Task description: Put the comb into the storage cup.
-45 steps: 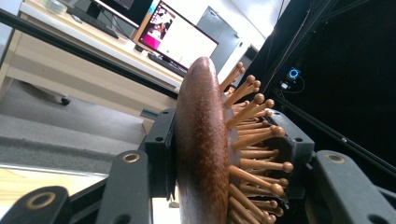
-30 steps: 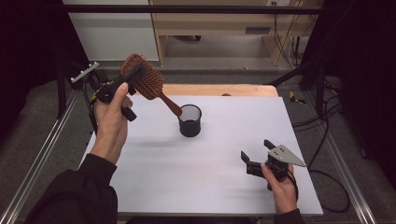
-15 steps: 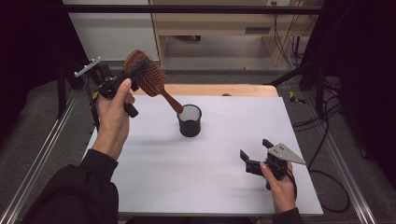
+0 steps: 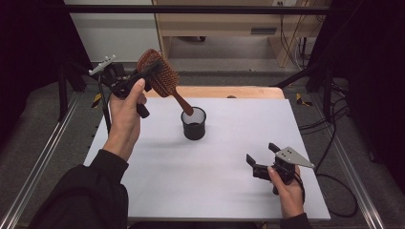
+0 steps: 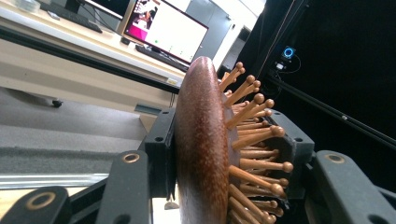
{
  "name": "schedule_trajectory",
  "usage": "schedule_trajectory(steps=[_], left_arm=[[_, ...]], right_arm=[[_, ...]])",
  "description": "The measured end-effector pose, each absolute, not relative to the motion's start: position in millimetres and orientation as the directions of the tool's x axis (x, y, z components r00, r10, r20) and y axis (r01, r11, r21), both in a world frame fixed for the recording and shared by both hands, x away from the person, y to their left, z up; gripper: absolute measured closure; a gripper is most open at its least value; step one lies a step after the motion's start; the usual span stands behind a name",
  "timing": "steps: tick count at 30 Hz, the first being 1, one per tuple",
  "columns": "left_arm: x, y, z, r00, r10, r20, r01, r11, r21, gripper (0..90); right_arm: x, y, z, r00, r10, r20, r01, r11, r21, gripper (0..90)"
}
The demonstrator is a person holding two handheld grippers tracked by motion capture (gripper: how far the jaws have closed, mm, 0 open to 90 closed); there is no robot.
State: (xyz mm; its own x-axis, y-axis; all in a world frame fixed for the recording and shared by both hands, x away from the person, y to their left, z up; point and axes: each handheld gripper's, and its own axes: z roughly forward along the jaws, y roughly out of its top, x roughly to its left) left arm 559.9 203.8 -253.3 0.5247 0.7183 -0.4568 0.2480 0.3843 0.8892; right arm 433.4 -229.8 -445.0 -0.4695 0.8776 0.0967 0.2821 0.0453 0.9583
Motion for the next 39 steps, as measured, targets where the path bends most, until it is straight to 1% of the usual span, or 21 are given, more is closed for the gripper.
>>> schedule_trajectory(steps=[5, 7, 10, 14, 17, 21, 28, 35, 39], left_arm=[[555.7, 200.3, -249.8, 0.512, 0.727, -0.457, 0.253, 0.381, 0.889, 50.9], [552.1, 198.6, -246.3, 0.512, 0.733, -0.448, 0.248, 0.373, 0.894, 50.8], [547.8, 198.2, -241.4, 0.516, 0.741, -0.429, 0.240, 0.356, 0.903, 50.9], [547.8, 200.2, -236.9, 0.521, 0.737, -0.430, 0.221, 0.370, 0.903, 50.8], [551.5, 198.3, -238.4, 0.518, 0.733, -0.442, 0.220, 0.385, 0.896, 50.8], [557.1, 188.1, -244.2, 0.521, 0.730, -0.443, 0.235, 0.376, 0.896, 50.8], [567.1, 165.9, -254.9, 0.537, 0.734, -0.417, 0.252, 0.333, 0.909, 50.8], [582.2, 158.5, -263.7, 0.526, 0.748, -0.405, 0.253, 0.317, 0.914, 50.8], [589.9, 156.3, -269.5, 0.526, 0.760, -0.381, 0.241, 0.296, 0.924, 50.8]], right_arm=[[431.5, -230.5, -444.1, -0.463, 0.881, 0.097, 0.281, 0.043, 0.959, 3.6], [430.4, -230.5, -442.9, -0.466, 0.879, 0.100, 0.278, 0.038, 0.960, 3.6], [432.1, -229.7, -443.5, -0.480, 0.874, 0.081, 0.273, 0.061, 0.960, 3.5], [435.0, -229.4, -444.0, -0.481, 0.872, 0.091, 0.279, 0.054, 0.959, 3.5], [434.3, -229.6, -443.3, -0.483, 0.871, 0.093, 0.277, 0.051, 0.960, 3.6], [433.9, -229.5, -441.8, -0.491, 0.867, 0.083, 0.266, 0.058, 0.962, 3.6], [434.2, -230.2, -441.8, -0.497, 0.863, 0.088, 0.265, 0.054, 0.963, 3.7], [433.0, -228.8, -441.5, -0.503, 0.860, 0.086, 0.263, 0.058, 0.963, 3.7], [433.9, -228.5, -442.1, -0.503, 0.860, 0.088, 0.265, 0.056, 0.963, 3.7]])
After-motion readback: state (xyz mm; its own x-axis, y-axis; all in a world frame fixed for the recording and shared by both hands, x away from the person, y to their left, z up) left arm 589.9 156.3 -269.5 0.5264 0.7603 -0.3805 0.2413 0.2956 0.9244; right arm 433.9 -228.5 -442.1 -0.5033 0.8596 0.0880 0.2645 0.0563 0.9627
